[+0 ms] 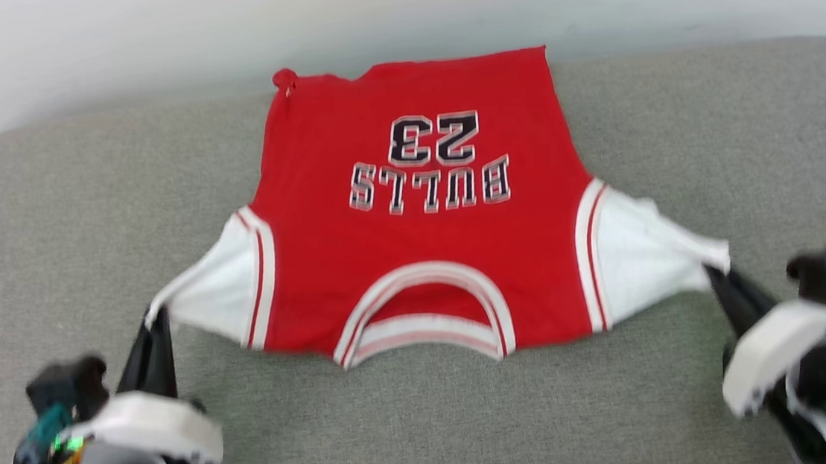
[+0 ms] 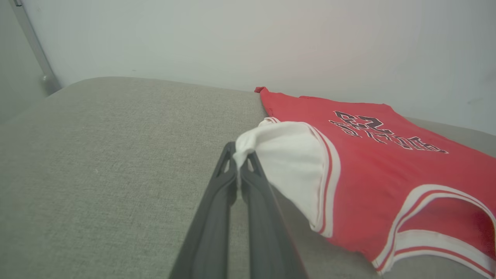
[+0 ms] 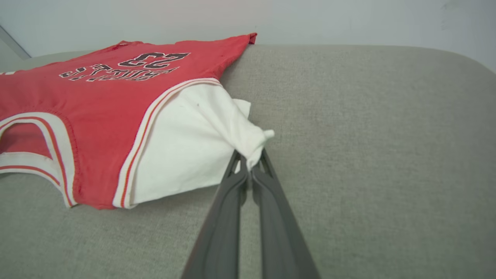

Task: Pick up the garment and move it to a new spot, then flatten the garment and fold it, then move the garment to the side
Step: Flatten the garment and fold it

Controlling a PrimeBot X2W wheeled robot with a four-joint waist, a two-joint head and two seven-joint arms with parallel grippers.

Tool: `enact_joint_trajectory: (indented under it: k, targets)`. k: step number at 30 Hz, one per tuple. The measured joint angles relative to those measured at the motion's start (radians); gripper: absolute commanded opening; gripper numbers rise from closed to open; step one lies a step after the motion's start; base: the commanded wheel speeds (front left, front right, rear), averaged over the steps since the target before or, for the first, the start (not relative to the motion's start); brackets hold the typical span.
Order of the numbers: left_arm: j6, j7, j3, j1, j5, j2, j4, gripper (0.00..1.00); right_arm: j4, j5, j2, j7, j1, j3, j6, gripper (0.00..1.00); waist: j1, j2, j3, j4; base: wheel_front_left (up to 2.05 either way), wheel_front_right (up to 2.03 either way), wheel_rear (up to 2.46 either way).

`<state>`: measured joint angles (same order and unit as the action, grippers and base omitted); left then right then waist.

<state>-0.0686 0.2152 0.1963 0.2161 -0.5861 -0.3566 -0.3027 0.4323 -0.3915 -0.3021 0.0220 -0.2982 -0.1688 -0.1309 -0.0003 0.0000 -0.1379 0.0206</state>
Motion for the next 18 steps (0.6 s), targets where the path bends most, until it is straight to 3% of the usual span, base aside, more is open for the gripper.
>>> enact_joint_trajectory:
  k: [3, 4, 7, 14, 15, 16, 17, 18]
  targets:
    - [-0.048, -0.031, -0.008, -0.126, -0.001, -0.019, 0.096, 0.00, -0.130, 0.028, 0.035, -0.076, 0.160, 0.059, 0.000, 0.00, 0.0000, 0.0000, 0.028, -0.001, 0.00, 0.00, 0.00]
    - [-0.090, -0.074, -0.008, -0.241, -0.004, -0.027, 0.182, 0.00, -0.256, 0.065, 0.068, -0.171, 0.310, 0.117, 0.000, 0.00, -0.0001, 0.0000, 0.052, -0.001, 0.00, 0.00, 0.00]
    - [-0.129, -0.108, -0.011, -0.345, -0.016, -0.029, 0.243, 0.00, -0.377, 0.089, 0.108, -0.276, 0.444, 0.152, 0.000, 0.00, 0.0000, 0.0000, 0.073, -0.001, 0.00, 0.00, 0.00]
    - [-0.175, -0.153, 0.002, -0.487, -0.025, -0.032, 0.319, 0.00, -0.515, 0.106, 0.172, -0.518, 0.664, 0.200, 0.000, 0.00, -0.0001, 0.0000, 0.108, -0.018, 0.00, 0.00, 0.00]
    - [-0.178, -0.154, 0.006, -0.493, -0.025, -0.029, 0.329, 0.00, -0.525, 0.104, 0.178, -0.539, 0.675, 0.200, 0.000, 0.10, 0.0000, 0.0001, 0.110, -0.021, 0.00, 0.00, 0.00]
    - [-0.179, -0.154, 0.010, -0.495, -0.024, -0.026, 0.335, 0.00, -0.534, 0.104, 0.180, -0.556, 0.679, 0.200, 0.000, 0.36, -0.0001, 0.0000, 0.110, -0.025, 0.00, 0.00, 0.00]
    - [-0.182, -0.154, 0.015, -0.494, -0.019, -0.025, 0.340, 0.00, -0.545, 0.099, 0.182, -0.560, 0.679, 0.202, 0.000, 0.80, 0.0000, 0.0000, 0.112, -0.029, 0.00, 0.00, 0.00]
    - [-0.182, -0.149, 0.017, -0.493, -0.015, -0.023, 0.347, 0.00, -0.555, 0.098, 0.181, -0.560, 0.677, 0.203, 0.000, 1.00, 0.0000, 0.0000, 0.113, -0.033, 0.00, 0.00, 0.00]
